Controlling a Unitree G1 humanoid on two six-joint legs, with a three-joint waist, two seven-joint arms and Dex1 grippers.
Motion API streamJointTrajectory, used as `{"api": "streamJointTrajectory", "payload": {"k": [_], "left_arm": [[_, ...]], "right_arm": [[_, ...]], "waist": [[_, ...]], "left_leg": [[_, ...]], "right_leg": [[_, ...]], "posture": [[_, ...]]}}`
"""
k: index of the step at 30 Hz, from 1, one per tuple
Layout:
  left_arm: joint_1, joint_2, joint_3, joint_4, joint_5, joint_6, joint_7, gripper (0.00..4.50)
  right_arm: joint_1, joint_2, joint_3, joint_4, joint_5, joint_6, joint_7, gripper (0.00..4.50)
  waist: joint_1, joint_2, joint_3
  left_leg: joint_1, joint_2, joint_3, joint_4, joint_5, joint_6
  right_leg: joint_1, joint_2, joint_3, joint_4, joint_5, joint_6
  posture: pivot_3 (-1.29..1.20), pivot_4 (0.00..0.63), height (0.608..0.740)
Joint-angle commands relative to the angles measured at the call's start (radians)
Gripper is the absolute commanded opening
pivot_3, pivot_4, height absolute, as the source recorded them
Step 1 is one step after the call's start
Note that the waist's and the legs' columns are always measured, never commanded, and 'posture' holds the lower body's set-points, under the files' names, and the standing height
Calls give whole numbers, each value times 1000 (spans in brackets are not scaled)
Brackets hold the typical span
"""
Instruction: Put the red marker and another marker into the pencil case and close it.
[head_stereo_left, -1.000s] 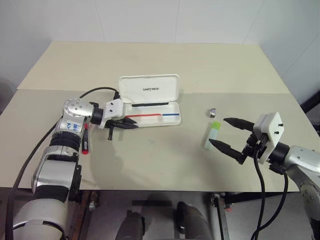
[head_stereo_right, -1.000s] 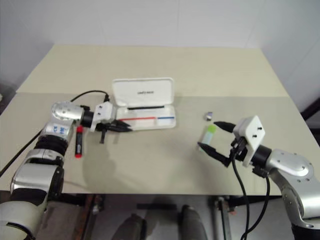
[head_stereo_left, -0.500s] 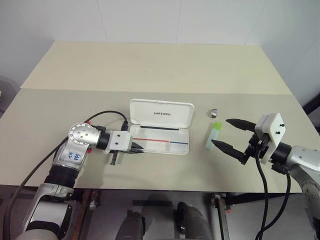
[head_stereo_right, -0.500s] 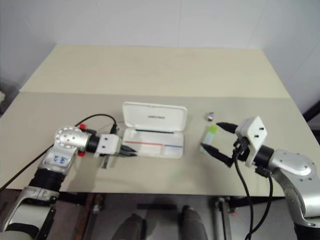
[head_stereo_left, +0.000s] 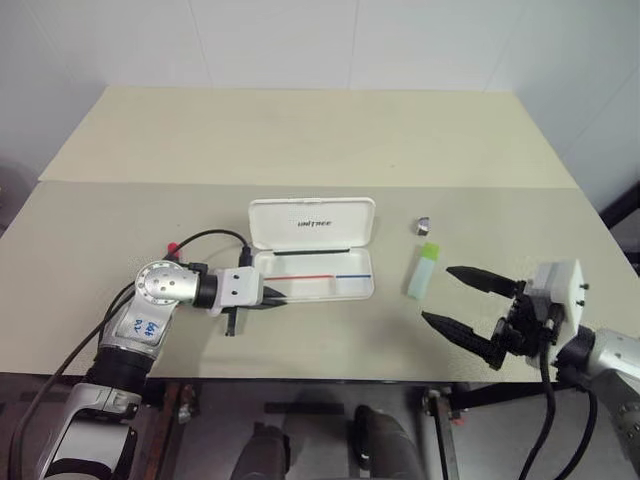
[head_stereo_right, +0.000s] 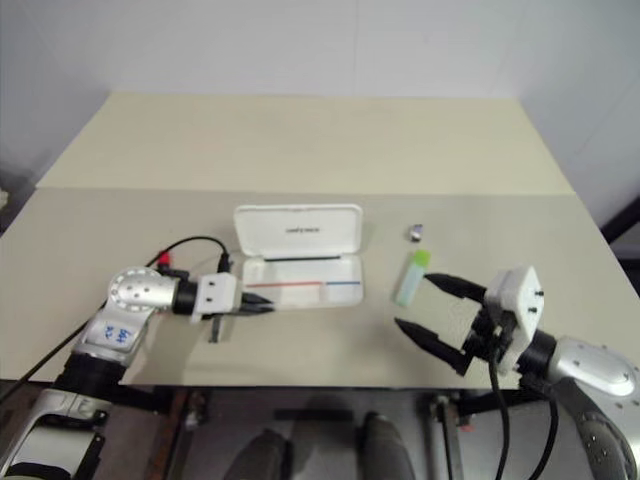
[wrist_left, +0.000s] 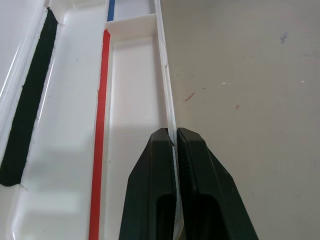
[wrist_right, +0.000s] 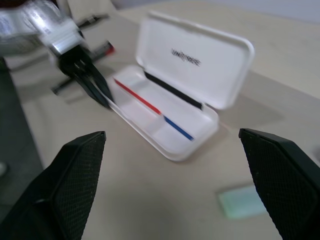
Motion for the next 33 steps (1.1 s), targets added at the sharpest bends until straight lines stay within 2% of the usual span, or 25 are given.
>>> {"api": "streamJointTrajectory", "payload": {"k": [1, 7, 11, 16, 20, 25, 26, 33], "left_arm": [[6, 18, -20, -4, -27, -36, -39, 76], [-11, 28, -20, 11, -91, -5, -113, 76], [-28, 31, -22, 34, -83, 2, -118, 76], [-24, 33, -25, 4, -73, 28, -99, 1371], [-12, 40, -24, -41, -81, 37, -99, 2747], [25, 59, -11, -184, -120, 113, -98, 4322], [31, 63, -9, -206, -126, 126, -98, 4444], [93, 111, 26, -384, -190, 254, -71, 4444]], "right_arm": [[45, -13, -10, -51, -15, -75, 75, 4500], [23, 6, 33, -33, -43, -103, 52, 4500], [11, 10, 54, -20, -66, -116, 37, 4500], [5, 18, 61, -9, -79, -133, 28, 4500], [0, 17, 62, -2, -86, -139, 27, 4500], [-14, 12, 60, 16, -90, -143, 34, 4500], [-16, 11, 61, 19, -90, -144, 35, 4500], [-55, -4, 79, 51, -91, -139, 57, 4500]], "waist": [[-1, 0, 0], [-1, 0, 0], [0, 0, 0], [0, 0, 0], [0, 0, 0], [0, 0, 0], [0, 0, 0], [-1, 0, 0]], "left_leg": [[6, 0, 0, 0, 0, 0], [8, 1, 3, 0, 0, 0], [8, 2, 2, 0, 0, 0], [8, 2, 2, 0, 0, 0], [8, 2, 2, 0, 0, 0], [7, 2, 2, -1, -1, 0], [7, 2, 2, -1, -1, 0], [8, 2, 2, -1, -1, 0]], "right_leg": [[3, 0, 0, -1, 0, 0], [4, 2, 3, -1, 0, 0], [4, 3, 3, -1, -1, -1], [4, 3, 3, -2, -1, -1], [4, 3, 3, -2, -1, -1], [4, 3, 3, -3, -1, -1], [4, 3, 3, -3, -1, -1], [4, 3, 4, -3, -2, -4]], "posture": [[0, 150, 740], [0, 150, 740], [0, 150, 740], [0, 150, 740], [0, 150, 740], [0, 150, 740], [0, 150, 740], [0, 150, 740]]}}
